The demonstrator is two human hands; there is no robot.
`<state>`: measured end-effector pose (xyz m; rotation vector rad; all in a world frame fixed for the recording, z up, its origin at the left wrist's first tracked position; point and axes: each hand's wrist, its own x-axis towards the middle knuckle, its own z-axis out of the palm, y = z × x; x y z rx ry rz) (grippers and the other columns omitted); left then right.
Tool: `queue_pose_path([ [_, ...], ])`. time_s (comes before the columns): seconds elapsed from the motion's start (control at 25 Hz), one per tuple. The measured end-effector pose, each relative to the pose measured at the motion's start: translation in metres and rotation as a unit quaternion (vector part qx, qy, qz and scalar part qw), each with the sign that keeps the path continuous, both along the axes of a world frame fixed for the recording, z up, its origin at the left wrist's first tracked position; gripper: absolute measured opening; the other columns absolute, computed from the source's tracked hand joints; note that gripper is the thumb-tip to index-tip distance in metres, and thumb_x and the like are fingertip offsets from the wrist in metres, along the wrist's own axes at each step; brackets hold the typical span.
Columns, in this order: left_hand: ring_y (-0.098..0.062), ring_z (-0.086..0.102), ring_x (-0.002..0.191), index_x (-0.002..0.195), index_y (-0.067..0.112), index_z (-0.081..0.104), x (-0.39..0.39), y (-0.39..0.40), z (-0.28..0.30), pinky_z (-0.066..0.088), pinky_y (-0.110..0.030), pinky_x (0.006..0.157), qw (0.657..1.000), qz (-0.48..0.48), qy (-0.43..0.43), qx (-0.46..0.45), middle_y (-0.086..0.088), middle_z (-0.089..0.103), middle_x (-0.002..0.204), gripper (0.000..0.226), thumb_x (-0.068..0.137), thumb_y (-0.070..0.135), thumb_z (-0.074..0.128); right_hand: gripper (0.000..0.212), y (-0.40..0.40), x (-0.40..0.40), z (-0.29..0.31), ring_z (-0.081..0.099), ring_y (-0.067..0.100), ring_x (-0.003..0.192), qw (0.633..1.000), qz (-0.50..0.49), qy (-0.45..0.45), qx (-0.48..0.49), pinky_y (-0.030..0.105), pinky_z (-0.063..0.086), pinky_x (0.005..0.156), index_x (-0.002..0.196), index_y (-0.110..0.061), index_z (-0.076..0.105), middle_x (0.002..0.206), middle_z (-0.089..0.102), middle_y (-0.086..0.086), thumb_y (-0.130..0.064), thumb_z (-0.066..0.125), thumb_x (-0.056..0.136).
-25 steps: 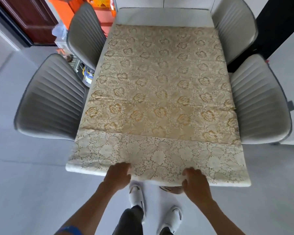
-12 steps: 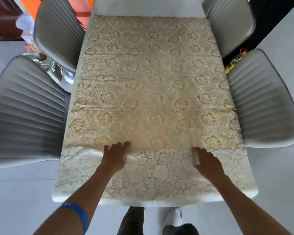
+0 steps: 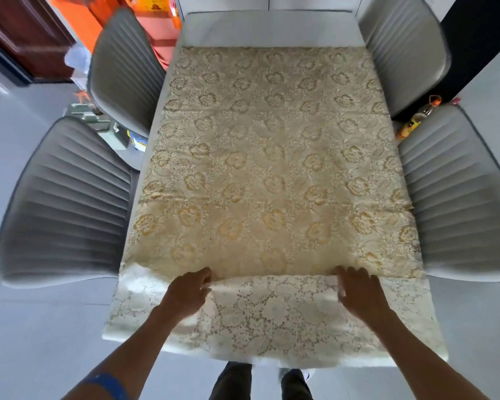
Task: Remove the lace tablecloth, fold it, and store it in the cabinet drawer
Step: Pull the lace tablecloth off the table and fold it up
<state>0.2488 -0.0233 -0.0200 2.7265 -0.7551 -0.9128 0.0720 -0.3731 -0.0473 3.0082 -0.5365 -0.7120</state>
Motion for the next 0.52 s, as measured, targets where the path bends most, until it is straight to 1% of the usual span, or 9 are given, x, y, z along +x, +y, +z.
queue_pose_path([
  [0.04,-0.021,0.065,0.076,0.098,0.022,0.051,-0.002,0.001,0.004,0.037,-0.027,0.065,1.000,-0.007,-0.021,0.004,0.005,0.066,0.081,0.012,0.092,0.027,0.060,0.047,-0.002,-0.001,0.000,0.060,0.029,0.104,1.000,0.014,-0.005,-0.011,0.045,0.051,0.085,0.129,-0.024,0.055,0.117,0.062,0.006,-0.029,0.067,0.085],
  [0.08,-0.021,0.065,0.073,0.096,0.023,0.049,-0.003,0.000,0.008,0.035,-0.028,0.067,0.999,-0.018,-0.044,0.013,0.006,0.062,0.073,0.011,0.092,0.025,0.059,0.047,-0.005,0.000,0.002,0.056,0.031,0.112,1.000,0.019,0.018,-0.012,0.047,0.047,0.091,0.130,-0.024,0.055,0.125,0.057,0.007,-0.033,0.068,0.085],
  [0.16,-0.021,0.064,0.072,0.092,0.026,0.046,-0.001,-0.006,0.013,0.030,-0.030,0.071,0.996,-0.021,-0.068,0.052,0.008,0.058,0.067,0.018,0.088,0.013,0.057,0.043,-0.012,0.002,0.006,0.048,0.027,0.123,0.997,0.026,0.074,-0.012,0.046,0.037,0.100,0.132,-0.028,0.050,0.134,0.051,0.002,-0.034,0.057,0.091],
  [0.2,-0.021,0.065,0.076,0.093,0.027,0.046,0.002,-0.009,0.014,0.030,-0.031,0.072,0.995,-0.017,-0.063,0.072,0.008,0.062,0.072,0.023,0.085,0.008,0.054,0.040,-0.016,0.001,0.006,0.049,0.024,0.122,0.995,0.027,0.095,-0.012,0.045,0.034,0.101,0.131,-0.029,0.049,0.131,0.054,-0.002,-0.028,0.052,0.092],
  [0.28,-0.019,0.065,0.099,0.106,0.030,0.055,0.015,-0.013,0.014,0.038,-0.033,0.082,0.993,-0.026,-0.036,0.110,0.008,0.070,0.100,0.029,0.087,0.009,0.053,0.039,-0.029,0.001,0.013,0.055,0.019,0.116,0.991,0.010,0.134,-0.003,0.044,0.030,0.102,0.126,-0.029,0.052,0.120,0.063,-0.007,-0.017,0.047,0.089],
  [0.36,-0.016,0.056,0.119,0.126,0.031,0.056,0.036,-0.020,0.019,0.040,-0.033,0.097,0.990,-0.046,-0.005,0.135,0.009,0.062,0.127,0.036,0.092,0.017,0.053,0.033,-0.048,0.014,0.031,0.058,0.016,0.113,0.985,-0.025,0.167,0.029,0.044,0.029,0.102,0.116,-0.029,0.058,0.115,0.064,-0.008,-0.016,0.047,0.088],
  [0.4,-0.016,0.053,0.123,0.130,0.031,0.055,0.053,-0.026,0.025,0.040,-0.032,0.100,0.990,-0.051,-0.008,0.133,0.009,0.058,0.133,0.038,0.094,0.020,0.053,0.028,-0.058,0.028,0.043,0.058,0.016,0.112,0.985,-0.038,0.167,0.034,0.044,0.030,0.101,0.110,-0.029,0.059,0.114,0.064,-0.008,-0.017,0.048,0.088],
  [0.48,-0.017,0.051,0.126,0.132,0.031,0.053,0.102,-0.048,0.044,0.039,-0.033,0.102,0.989,-0.058,-0.052,0.124,0.008,0.055,0.138,0.040,0.094,0.021,0.052,0.015,-0.082,0.073,0.072,0.057,0.018,0.111,0.991,-0.056,0.119,0.011,0.046,0.033,0.102,0.099,-0.028,0.056,0.111,0.064,-0.006,-0.019,0.049,0.089],
  [0.52,-0.018,0.050,0.127,0.132,0.031,0.053,0.130,-0.063,0.055,0.037,-0.035,0.103,0.986,-0.058,-0.096,0.121,0.007,0.055,0.138,0.040,0.093,0.021,0.053,0.013,-0.094,0.100,0.083,0.057,0.020,0.111,0.996,-0.052,0.070,-0.022,0.048,0.034,0.103,0.099,-0.026,0.056,0.112,0.063,-0.005,-0.020,0.050,0.089],
])
